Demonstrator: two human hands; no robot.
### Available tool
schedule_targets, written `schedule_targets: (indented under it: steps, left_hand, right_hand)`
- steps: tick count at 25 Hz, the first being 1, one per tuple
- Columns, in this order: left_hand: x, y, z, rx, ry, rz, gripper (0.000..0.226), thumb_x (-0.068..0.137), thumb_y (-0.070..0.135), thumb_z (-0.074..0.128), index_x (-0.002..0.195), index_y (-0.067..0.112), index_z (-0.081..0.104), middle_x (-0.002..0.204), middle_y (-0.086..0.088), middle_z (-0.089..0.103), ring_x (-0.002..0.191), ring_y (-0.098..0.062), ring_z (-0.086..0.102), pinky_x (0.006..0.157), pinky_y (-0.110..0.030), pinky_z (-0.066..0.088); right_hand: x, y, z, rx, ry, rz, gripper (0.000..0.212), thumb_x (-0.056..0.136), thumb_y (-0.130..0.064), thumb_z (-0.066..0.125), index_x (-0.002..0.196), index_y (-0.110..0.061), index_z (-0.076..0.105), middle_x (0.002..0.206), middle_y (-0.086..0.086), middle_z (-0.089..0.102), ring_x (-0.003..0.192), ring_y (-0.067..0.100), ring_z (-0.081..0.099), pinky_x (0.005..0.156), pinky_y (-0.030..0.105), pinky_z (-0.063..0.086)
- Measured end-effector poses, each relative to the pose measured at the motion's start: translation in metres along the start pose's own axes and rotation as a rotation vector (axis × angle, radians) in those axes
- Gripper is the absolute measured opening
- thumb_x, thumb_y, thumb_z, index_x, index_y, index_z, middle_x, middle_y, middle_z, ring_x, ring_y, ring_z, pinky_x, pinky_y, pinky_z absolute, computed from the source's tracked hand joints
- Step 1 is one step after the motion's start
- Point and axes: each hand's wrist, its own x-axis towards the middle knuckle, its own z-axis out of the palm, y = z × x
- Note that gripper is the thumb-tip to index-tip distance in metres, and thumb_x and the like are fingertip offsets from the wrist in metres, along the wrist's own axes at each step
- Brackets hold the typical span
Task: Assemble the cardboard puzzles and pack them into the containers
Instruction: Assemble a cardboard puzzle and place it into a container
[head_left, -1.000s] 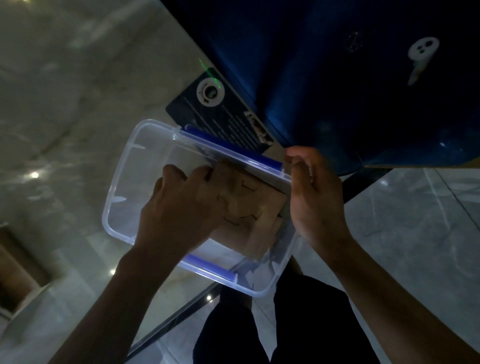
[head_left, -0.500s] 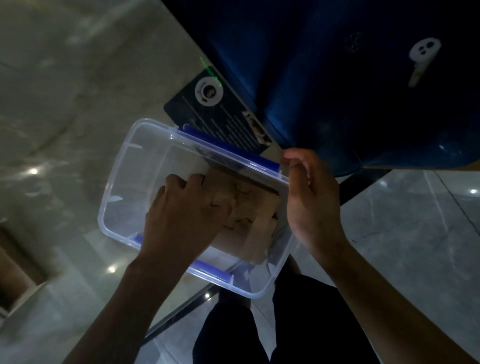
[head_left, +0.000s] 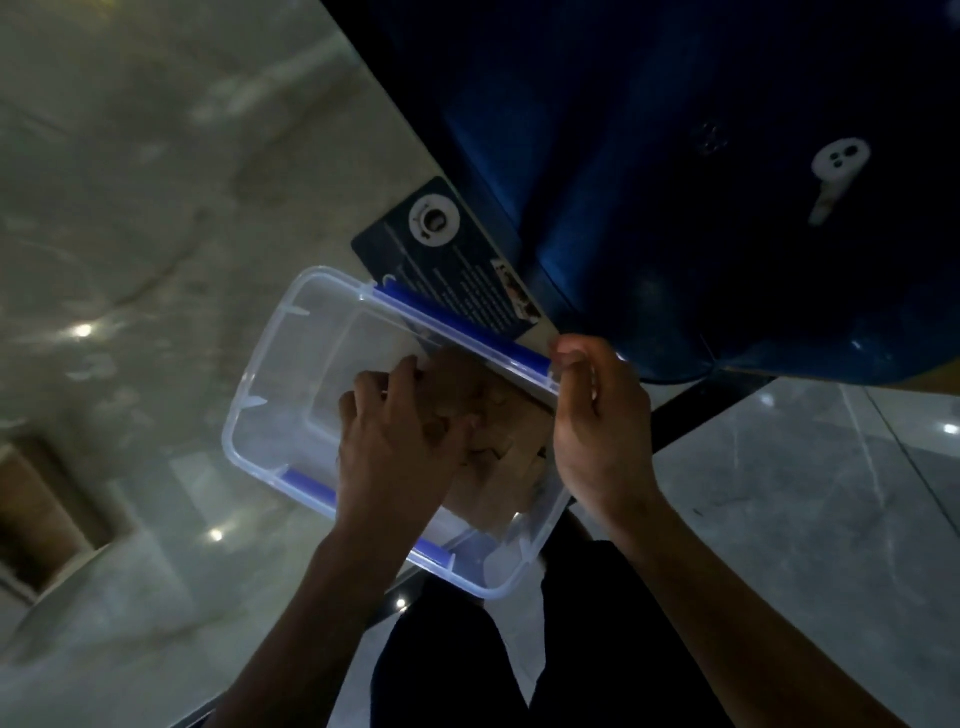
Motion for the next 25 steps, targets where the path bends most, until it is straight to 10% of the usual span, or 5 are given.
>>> schedule_targets:
  steps: [8,14,21,25]
  left_hand:
    - [0.000,0.003,-0.004,-0.041,-0.052,-0.011,0.065,0.085,0.048,0.067,0.139,0.022,0.041,0.124,-0.006,0.047,0.114,-0.027,0.045,0.083,-0.041,0.048]
    - [-0.017,-0.010,-0.042,-0.085,0.052,0.162,0.045,0.084,0.035,0.067,0.123,0.016,0.054,0.118,-0.013,0.058,0.113,-0.035,0.053,0.098,-0.043,0.040]
    - [-0.060,-0.116,-0.105,-0.142,0.186,0.177,0.041,0.087,0.028,0.070,0.122,0.009,0.064,0.130,-0.020,0.057,0.124,-0.039,0.053,0.099,-0.047,0.049]
    - [-0.076,-0.213,-0.127,-0.037,0.163,0.041,0.046,0.089,0.033,0.068,0.130,0.013,0.060,0.137,-0.018,0.053,0.131,-0.037,0.048,0.103,-0.048,0.047]
  right_hand:
    - [-0.005,-0.016,-0.009,-0.268,0.004,-0.205,0.025,0.103,-0.018,0.048,0.120,-0.011,0.066,0.103,0.003,0.068,0.091,0.010,0.062,0.075,0.008,0.042]
    - [-0.009,-0.052,-0.007,-0.357,0.037,-0.246,0.028,0.097,-0.025,0.057,0.124,-0.018,0.063,0.119,0.008,0.066,0.113,0.020,0.058,0.087,0.023,0.040]
    - [-0.076,-0.115,0.107,-0.549,-0.089,-0.613,0.037,0.092,-0.023,0.061,0.127,-0.013,0.057,0.130,0.012,0.058,0.124,0.031,0.053,0.099,0.046,0.048]
    - [-0.124,-0.139,0.199,-0.560,-0.306,-0.686,0.042,0.093,-0.028,0.058,0.132,-0.013,0.055,0.138,0.011,0.054,0.132,0.026,0.045,0.104,0.029,0.039]
